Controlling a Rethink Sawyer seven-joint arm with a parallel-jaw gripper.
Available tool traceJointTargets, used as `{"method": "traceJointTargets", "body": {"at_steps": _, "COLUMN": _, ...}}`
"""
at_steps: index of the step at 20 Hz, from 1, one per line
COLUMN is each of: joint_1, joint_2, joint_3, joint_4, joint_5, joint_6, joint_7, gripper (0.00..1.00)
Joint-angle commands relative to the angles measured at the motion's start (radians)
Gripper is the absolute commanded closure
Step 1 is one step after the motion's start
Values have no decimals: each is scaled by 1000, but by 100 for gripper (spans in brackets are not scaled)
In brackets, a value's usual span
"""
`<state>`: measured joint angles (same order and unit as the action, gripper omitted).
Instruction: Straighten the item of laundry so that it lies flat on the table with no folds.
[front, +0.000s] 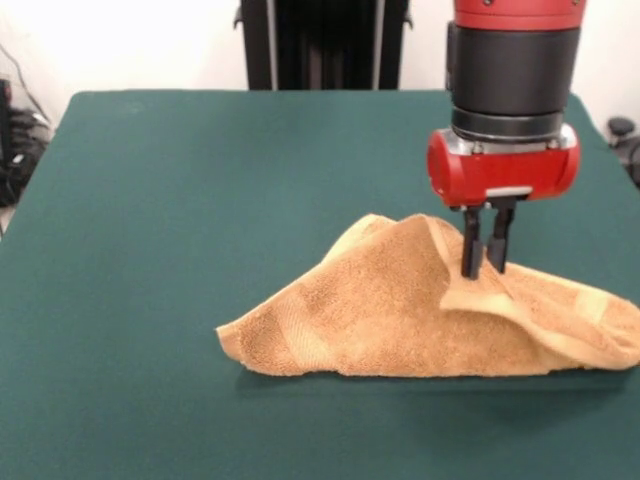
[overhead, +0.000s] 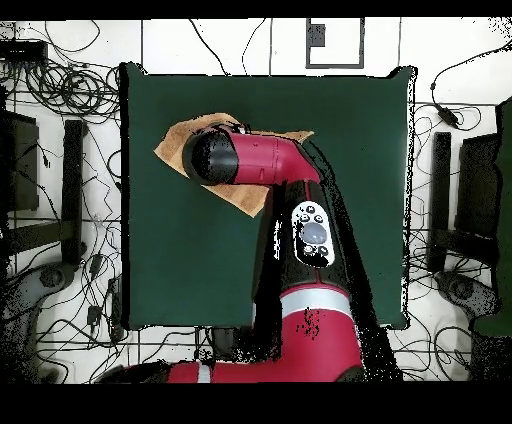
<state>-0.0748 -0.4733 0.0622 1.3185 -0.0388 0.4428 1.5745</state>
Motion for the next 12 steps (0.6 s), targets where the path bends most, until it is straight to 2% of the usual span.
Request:
{"method": "traceJointTargets", "body": {"at_steps": 1, "joint_1": 54, "joint_2": 110, "joint_3": 26, "joint_4": -101, "joint_5": 6, "joint_6": 157, "joint_7": 115, "gripper": 100}}
{"method": "traceJointTargets", "body": {"at_steps": 12, "joint_1": 43, "joint_2": 157, "joint_3": 52, "joint_4": -128, "joint_5": 1, "joint_6": 107, "joint_7": 101, "gripper": 100}}
